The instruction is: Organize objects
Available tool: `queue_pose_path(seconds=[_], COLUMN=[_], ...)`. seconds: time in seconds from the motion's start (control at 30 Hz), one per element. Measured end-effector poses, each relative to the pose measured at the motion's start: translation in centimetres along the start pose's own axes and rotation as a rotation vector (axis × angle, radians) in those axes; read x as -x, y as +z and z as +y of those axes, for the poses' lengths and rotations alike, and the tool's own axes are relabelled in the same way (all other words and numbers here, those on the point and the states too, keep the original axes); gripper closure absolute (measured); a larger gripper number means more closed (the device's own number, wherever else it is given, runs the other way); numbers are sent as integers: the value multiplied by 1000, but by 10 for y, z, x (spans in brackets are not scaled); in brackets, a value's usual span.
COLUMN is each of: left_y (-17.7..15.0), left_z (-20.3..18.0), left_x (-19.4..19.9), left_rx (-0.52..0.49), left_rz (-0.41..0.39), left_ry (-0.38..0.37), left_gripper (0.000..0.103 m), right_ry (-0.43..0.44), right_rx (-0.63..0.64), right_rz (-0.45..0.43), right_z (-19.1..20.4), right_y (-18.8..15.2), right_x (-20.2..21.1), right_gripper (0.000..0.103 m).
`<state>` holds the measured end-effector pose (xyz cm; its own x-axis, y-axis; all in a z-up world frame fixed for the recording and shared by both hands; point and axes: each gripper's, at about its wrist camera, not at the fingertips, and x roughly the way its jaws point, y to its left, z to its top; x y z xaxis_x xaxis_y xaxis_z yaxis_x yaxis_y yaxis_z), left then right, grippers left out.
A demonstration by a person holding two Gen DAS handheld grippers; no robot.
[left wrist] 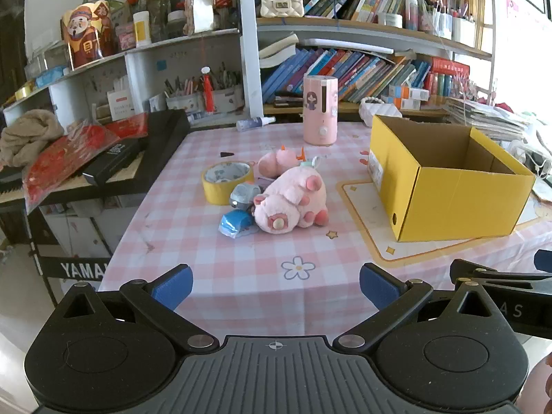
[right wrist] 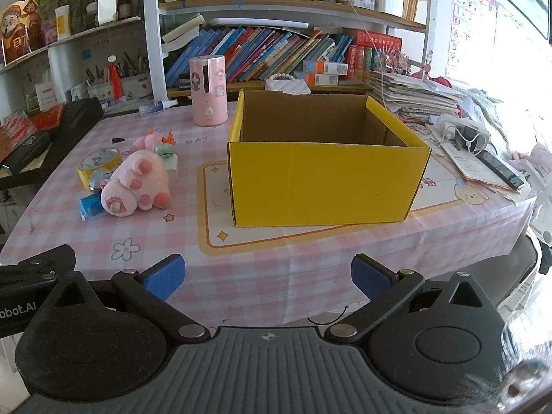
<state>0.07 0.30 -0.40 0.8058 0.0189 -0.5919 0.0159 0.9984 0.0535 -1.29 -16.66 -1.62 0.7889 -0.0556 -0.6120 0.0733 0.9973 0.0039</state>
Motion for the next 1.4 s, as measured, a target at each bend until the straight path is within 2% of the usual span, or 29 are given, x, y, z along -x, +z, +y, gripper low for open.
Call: queue_pose_path(seconds=[0.97, 1.4], left_y=[1, 3], left_z=[1, 8], left_x=[1, -2], left_rx=[6, 12], left_rz=[-1, 5], left_ry=[0, -29], left_gripper=[0, 0], right_ry=[0, -12], right_rx=[6, -4], right_rz=[0, -1], right_z=[3, 6], right_y=[3, 6], right_x=[1, 2], right_gripper=[0, 0])
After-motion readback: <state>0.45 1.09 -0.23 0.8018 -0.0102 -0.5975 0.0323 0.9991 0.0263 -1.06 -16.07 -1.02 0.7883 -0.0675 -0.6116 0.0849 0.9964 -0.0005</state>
